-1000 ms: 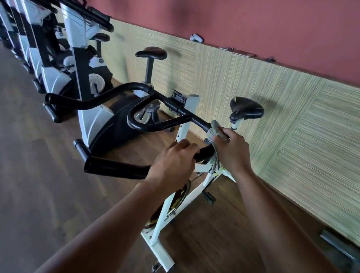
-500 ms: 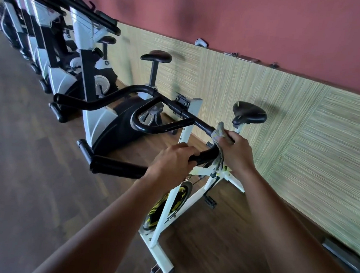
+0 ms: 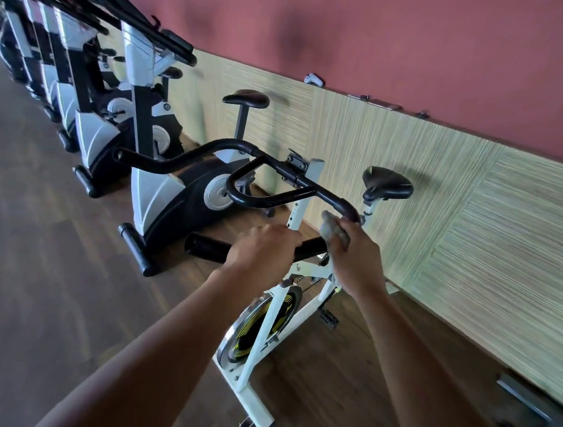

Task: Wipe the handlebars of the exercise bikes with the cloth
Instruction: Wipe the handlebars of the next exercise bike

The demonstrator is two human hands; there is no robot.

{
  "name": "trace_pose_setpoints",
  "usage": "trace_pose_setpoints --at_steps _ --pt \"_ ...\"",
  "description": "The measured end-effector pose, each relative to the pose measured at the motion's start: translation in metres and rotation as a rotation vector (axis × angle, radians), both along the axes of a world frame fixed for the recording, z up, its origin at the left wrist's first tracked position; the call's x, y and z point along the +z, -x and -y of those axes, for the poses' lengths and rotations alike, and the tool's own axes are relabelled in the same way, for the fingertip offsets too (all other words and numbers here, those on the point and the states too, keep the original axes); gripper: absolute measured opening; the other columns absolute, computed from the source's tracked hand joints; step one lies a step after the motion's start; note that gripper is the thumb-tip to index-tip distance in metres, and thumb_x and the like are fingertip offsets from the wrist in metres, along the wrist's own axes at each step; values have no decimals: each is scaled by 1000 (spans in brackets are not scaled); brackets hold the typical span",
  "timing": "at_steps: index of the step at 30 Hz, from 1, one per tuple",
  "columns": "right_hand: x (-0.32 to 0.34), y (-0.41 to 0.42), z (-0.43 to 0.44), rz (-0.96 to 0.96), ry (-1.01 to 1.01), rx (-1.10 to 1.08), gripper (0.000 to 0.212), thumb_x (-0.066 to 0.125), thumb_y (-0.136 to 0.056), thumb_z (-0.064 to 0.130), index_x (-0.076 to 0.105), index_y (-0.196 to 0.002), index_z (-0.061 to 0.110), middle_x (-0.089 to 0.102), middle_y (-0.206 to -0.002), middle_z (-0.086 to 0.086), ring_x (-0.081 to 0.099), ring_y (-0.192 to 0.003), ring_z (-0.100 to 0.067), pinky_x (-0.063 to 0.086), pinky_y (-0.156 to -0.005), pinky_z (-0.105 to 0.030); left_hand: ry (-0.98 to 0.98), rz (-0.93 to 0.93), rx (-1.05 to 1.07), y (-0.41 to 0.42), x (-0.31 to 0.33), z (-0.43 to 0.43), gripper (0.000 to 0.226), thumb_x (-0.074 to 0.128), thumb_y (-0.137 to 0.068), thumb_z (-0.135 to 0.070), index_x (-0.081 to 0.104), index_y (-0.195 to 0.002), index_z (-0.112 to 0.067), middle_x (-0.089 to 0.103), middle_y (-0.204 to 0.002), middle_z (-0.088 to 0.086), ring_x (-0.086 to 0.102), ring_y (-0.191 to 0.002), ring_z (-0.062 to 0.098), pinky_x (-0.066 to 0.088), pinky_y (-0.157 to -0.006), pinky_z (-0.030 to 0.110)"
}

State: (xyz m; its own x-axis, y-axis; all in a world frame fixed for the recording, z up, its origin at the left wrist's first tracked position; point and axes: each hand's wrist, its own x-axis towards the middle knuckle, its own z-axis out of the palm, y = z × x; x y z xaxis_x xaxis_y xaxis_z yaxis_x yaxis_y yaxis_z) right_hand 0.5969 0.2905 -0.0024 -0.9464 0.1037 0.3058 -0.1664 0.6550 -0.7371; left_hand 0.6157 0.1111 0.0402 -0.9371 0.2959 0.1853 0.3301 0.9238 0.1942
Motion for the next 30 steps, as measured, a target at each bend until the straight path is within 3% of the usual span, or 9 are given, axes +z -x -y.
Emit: trace_pose_setpoints --at_steps 4,8,10,14,17,20,23,26,30 --pt "-4 -24 30 -72 -56 57 28 47 -103 24 57 -129 23 63 -120 -1 68 -104 -30 58 -86 -46 162 -111 11 -16 15 20 17 60 -87 -8 65 -99 -20 63 -89 -10 66 -85 19 56 -81 36" --pt "-15 -41 57 -150 -120 87 35 53 -101 19 53 -136 20 57 -136 -9 66 -113 -30 54 -92 -29 224 -240 -3 -39 32 46 11 58 -93 -15 56 -89 -25 58 -74 -8 60 -76 18 47 -95 35" --pt "-20 -51 74 -133 -105 105 40 55 -100 16 51 -140 19 52 -146 -13 59 -125 -30 48 -101 -30 210 -241 5 -48 39 62 16 58 -96 -25 51 -82 -30 59 -78 -11 56 -79 15 38 -101 34" --pt "-26 -69 97 -114 -66 135 47 52 -102 19 44 -149 16 40 -157 -7 42 -142 -22 38 -115 -33 112 -299 17 -56 33 91 14 62 -93 -32 69 -105 -30 70 -104 -11 63 -99 16 35 -102 35" --pt "-23 -77 108 -136 -53 142 46 52 -102 18 45 -147 13 49 -150 -5 53 -133 -20 32 -104 -8 -157 -233 -9 -59 24 111 19 71 -88 -29 69 -107 -28 67 -111 -8 63 -102 18 48 -94 38" --pt "-13 -85 118 -178 -6 184 42 52 -101 12 49 -143 13 65 -130 -5 68 -102 -11 35 -82 9 -441 -144 -4 -62 16 123 27 77 -85 -23 70 -110 -26 64 -108 -8 62 -90 0 52 -85 22" --pt "-1 -89 127 -233 72 268 40 53 -100 13 52 -140 17 68 -119 3 64 -99 -2 49 -85 -7 -616 -63 54 -68 10 124 35 77 -85 -19 68 -118 -28 67 -106 -14 59 -89 -15 41 -75 0" --pt "3 -90 130 -257 90 292 37 57 -99 19 57 -136 17 70 -117 5 66 -106 -7 51 -89 -18 -788 1 68 -70 2 126 41 77 -84 -16 65 -121 -30 70 -107 -15 63 -97 -7 41 -78 1" --pt "-3 -92 127 -297 95 205 28 65 -95 19 65 -123 16 70 -98 14 66 -88 -1 49 -77 -14 -915 34 41 -75 -2 128 42 75 -85 -8 65 -121 -28 72 -105 -13 66 -97 -5 44 -80 5"
